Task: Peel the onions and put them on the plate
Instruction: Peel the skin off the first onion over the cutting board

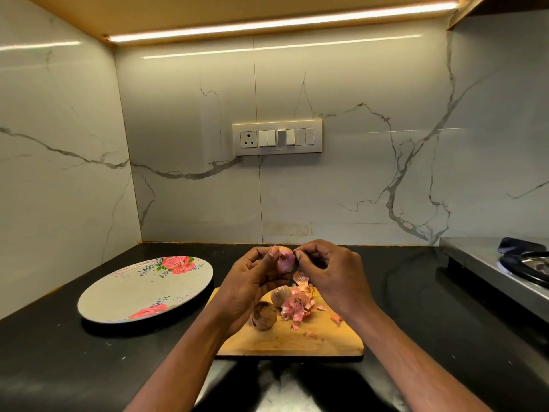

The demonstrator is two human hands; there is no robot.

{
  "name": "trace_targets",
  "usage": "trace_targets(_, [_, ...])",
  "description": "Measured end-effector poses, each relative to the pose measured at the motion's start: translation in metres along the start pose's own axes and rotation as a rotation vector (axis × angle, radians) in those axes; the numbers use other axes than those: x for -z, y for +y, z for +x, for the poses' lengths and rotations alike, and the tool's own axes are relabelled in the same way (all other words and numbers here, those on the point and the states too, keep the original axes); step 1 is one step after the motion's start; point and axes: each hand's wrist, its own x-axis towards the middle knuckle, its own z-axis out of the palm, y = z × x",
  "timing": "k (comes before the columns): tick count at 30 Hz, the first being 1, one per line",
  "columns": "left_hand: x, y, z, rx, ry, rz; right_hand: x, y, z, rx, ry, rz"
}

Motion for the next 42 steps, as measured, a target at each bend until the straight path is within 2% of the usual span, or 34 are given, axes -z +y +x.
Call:
trace_targets(3, [0.002, 0.001, 0.001, -0.012, 0.025, -0.018, 0.004, -0.003, 0.001, -0.041, -0.063, 0.111])
trace_targets(6, [0.002, 0.001, 0.002, -0.020, 0.040, -0.006, 0.005, -0.005, 0.001, -0.017, -0.105, 0.113])
trace_targets(11, [0.003, 0.001, 0.002, -0.017, 0.030, 0.006, 0.003, -0.003, 0.000, -0.022, -0.036, 0.118])
trace_targets(17, [0.003, 0.001, 0.002, -0.021, 0.010, 0.010, 0.002, -0.005, 0.000, 0.020, -0.011, -0.009])
trace_targets(22, [0.004, 0.001, 0.002, -0.020, 0.025, 0.032, 0.007, 0.005, 0.002, -0.058, -0.025, -0.059])
trace_targets(29, [0.005, 0.000, 0.003, -0.011, 0.056, 0.050, 0.007, -0.007, 0.003, -0.004, -0.055, 0.099])
trace_targets(42, [0.004, -0.001, 0.003, 0.007, 0.062, 0.048, 0.005, -0.013, 0.000, 0.006, -0.012, 0.047])
